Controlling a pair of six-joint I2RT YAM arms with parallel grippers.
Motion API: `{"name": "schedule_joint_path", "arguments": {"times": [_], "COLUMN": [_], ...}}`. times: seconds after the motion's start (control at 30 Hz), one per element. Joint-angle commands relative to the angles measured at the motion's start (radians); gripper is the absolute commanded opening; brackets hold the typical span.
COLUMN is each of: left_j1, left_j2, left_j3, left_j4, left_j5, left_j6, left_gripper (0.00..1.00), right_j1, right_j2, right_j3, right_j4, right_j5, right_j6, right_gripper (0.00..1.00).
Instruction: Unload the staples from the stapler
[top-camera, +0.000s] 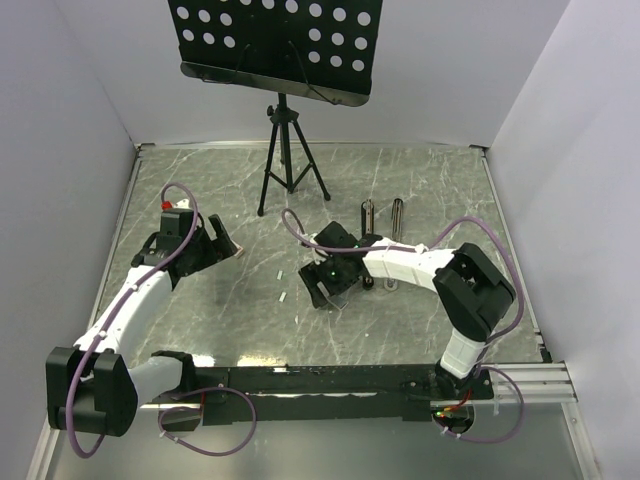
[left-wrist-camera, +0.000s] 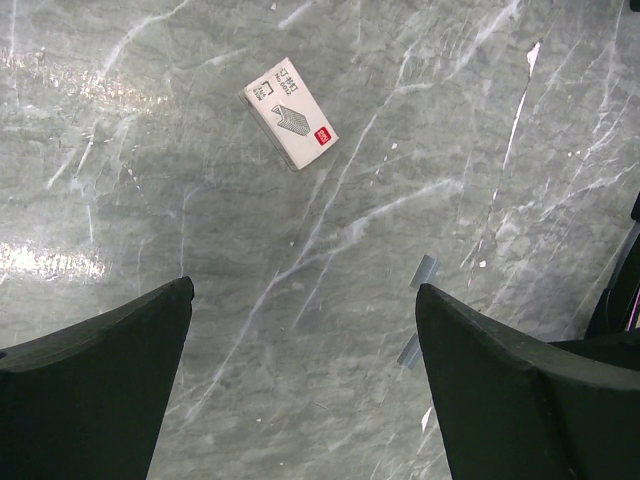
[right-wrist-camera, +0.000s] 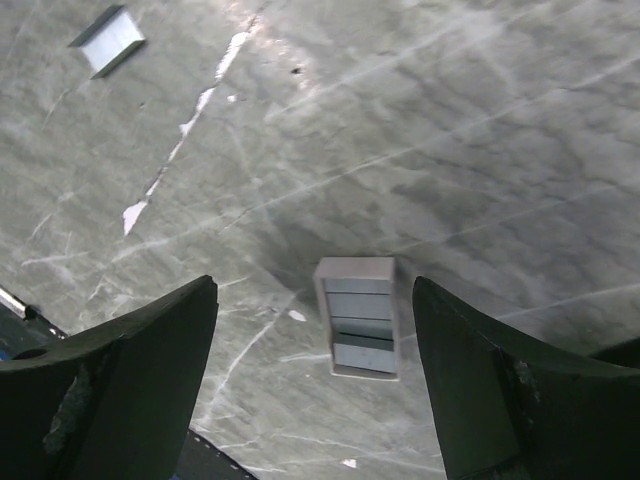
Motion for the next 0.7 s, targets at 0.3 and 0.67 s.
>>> {"name": "schedule_joint_path", "arguments": {"times": [0.3, 0.67], "left_j1": [0.005, 0.006], "left_j2": [-0.012, -0.146], "left_j3": [0.013, 0.035], "left_j4": [-0.001, -0.072], "left_j5": [-0.006, -0.366], "left_j6": [-0.002, -0.097], "left_gripper": [0.97, 0.97], "right_j1": [0.076, 0.138], "right_j2": [0.013, 0.105], "right_j3": [0.023, 0.252], "right_j4": [-0.005, -0.051], "right_j5": [-0.003, 0.207], "right_j6": [-0.020, 0.382], "right_gripper": [0.84, 0.76]}}
